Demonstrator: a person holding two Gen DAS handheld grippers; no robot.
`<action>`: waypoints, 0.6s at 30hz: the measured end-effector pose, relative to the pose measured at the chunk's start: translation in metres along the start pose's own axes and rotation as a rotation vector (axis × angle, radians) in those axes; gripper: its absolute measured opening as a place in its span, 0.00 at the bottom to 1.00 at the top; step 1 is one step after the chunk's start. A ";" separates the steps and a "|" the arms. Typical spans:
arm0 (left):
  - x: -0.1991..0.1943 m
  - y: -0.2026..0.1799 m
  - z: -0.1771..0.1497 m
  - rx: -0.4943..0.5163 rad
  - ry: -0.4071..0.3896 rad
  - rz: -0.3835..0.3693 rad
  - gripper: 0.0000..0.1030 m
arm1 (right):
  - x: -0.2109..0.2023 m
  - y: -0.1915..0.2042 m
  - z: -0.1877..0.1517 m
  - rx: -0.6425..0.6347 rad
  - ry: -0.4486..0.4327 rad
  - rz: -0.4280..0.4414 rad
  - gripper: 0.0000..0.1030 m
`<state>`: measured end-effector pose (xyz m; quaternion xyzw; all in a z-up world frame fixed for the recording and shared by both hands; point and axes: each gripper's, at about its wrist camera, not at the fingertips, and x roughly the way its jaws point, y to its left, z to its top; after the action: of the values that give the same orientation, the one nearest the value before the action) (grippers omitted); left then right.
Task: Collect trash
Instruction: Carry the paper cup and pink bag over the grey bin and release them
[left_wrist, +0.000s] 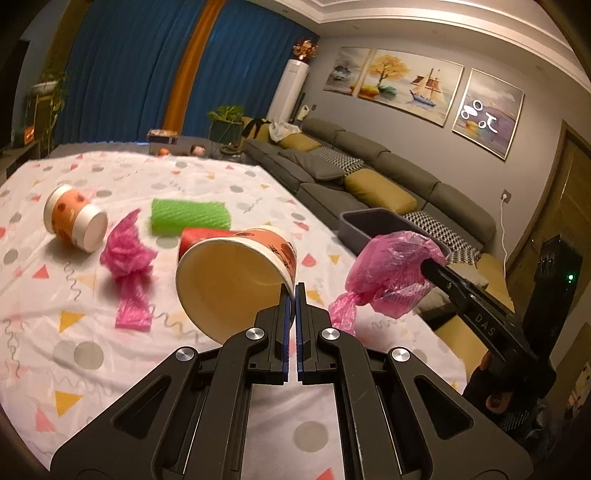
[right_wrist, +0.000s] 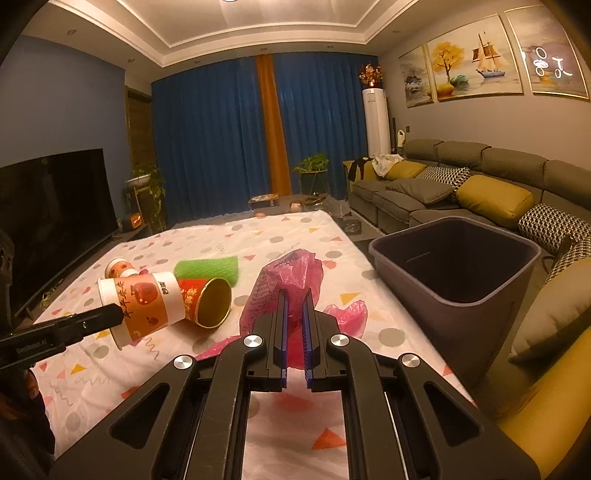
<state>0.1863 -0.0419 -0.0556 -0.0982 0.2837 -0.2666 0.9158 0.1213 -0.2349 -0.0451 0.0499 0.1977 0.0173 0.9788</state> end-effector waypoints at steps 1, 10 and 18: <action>0.001 -0.003 0.002 0.007 -0.003 0.001 0.02 | -0.002 -0.003 0.002 0.001 -0.007 -0.006 0.08; 0.029 -0.063 0.030 0.094 -0.030 -0.052 0.02 | -0.012 -0.039 0.026 0.013 -0.087 -0.088 0.08; 0.084 -0.125 0.053 0.171 -0.004 -0.138 0.02 | -0.010 -0.095 0.052 0.035 -0.159 -0.252 0.08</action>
<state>0.2211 -0.1914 -0.0103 -0.0395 0.2507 -0.3521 0.9009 0.1342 -0.3351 -0.0033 0.0431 0.1244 -0.1129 0.9848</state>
